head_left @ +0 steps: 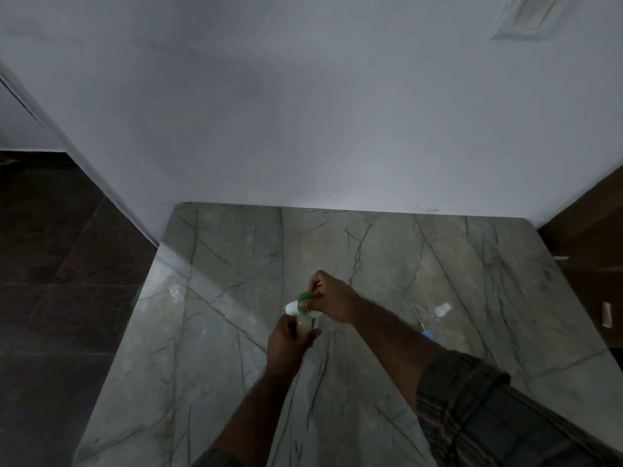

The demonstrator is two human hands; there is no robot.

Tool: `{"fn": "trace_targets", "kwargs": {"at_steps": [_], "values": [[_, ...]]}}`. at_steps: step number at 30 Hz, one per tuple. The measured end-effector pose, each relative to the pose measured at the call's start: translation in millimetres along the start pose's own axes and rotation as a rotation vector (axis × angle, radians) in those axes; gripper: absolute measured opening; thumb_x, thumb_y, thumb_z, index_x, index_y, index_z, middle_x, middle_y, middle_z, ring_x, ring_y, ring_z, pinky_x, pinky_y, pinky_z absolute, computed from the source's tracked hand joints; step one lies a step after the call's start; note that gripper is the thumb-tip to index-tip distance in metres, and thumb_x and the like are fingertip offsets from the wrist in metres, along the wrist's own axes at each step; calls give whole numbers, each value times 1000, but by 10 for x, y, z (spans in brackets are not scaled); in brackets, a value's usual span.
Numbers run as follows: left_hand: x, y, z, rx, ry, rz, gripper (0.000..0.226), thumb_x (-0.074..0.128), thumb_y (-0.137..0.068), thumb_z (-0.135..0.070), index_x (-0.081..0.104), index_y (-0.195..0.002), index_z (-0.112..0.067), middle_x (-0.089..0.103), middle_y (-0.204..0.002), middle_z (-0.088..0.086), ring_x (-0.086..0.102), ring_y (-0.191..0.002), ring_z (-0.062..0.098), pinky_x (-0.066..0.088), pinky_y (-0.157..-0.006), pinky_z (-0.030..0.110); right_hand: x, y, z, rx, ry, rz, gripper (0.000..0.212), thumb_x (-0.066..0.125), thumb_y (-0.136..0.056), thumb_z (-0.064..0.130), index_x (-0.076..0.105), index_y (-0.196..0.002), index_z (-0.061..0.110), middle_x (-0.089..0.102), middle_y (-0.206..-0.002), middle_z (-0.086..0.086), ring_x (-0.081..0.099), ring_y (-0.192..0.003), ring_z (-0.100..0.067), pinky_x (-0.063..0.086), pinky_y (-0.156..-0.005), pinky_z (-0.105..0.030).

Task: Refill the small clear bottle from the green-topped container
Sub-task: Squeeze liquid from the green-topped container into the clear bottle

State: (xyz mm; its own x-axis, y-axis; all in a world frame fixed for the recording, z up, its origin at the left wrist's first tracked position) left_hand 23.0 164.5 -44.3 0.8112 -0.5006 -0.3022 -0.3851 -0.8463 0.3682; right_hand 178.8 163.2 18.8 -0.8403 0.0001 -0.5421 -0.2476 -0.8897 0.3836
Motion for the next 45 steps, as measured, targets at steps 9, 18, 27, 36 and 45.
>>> {"fn": "trace_targets", "kwargs": {"at_steps": [9,18,27,36,45], "values": [[-8,10,-96,10,-3,-3,40,81,-77,-27,59,-107,-15,70,-96,1,70,-83,15,62,-74,34,-26,-31,-21,31,8,65,45,78,-75,46,51,-102,23,62,-96,5,53,-74,-4,39,-57,-22],[7,-19,-38,-21,-28,21,39,81,-76,-29,59,-107,-18,70,-97,-1,70,-83,14,62,-76,40,0,-43,-38,-41,39,-3,41,80,-75,36,47,-94,22,61,-89,2,51,-69,-3,38,-56,-21],[-13,-10,-68,-15,-4,17,41,82,-75,-28,59,-107,-18,71,-97,-1,71,-83,14,62,-76,41,-14,-24,-38,10,13,32,48,78,-74,47,49,-102,20,63,-96,-2,54,-75,-8,42,-58,-23],[8,-37,-16,-5,-17,17,35,82,-75,-28,61,-100,-19,71,-91,1,71,-80,18,62,-74,44,-5,-10,-32,-14,9,-20,46,80,-75,37,45,-98,19,60,-94,0,54,-76,-9,40,-58,-22],[-29,-35,-94,26,-47,22,29,81,-75,-31,58,-93,-30,70,-89,-3,69,-76,9,57,-62,21,-19,13,-31,4,9,-8,54,78,-74,47,47,-105,15,65,-99,-5,58,-82,-14,47,-68,-30]]}}
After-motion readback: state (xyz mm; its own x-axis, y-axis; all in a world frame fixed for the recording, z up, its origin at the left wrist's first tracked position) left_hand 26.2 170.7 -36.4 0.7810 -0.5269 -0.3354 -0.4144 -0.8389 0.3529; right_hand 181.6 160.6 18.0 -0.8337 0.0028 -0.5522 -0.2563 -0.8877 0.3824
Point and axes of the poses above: each hand's wrist, its own y-axis away from the middle knuckle, its own x-axis out of the palm, z = x × y, the point moved 6 cm from there along -y, towards the middle knuckle
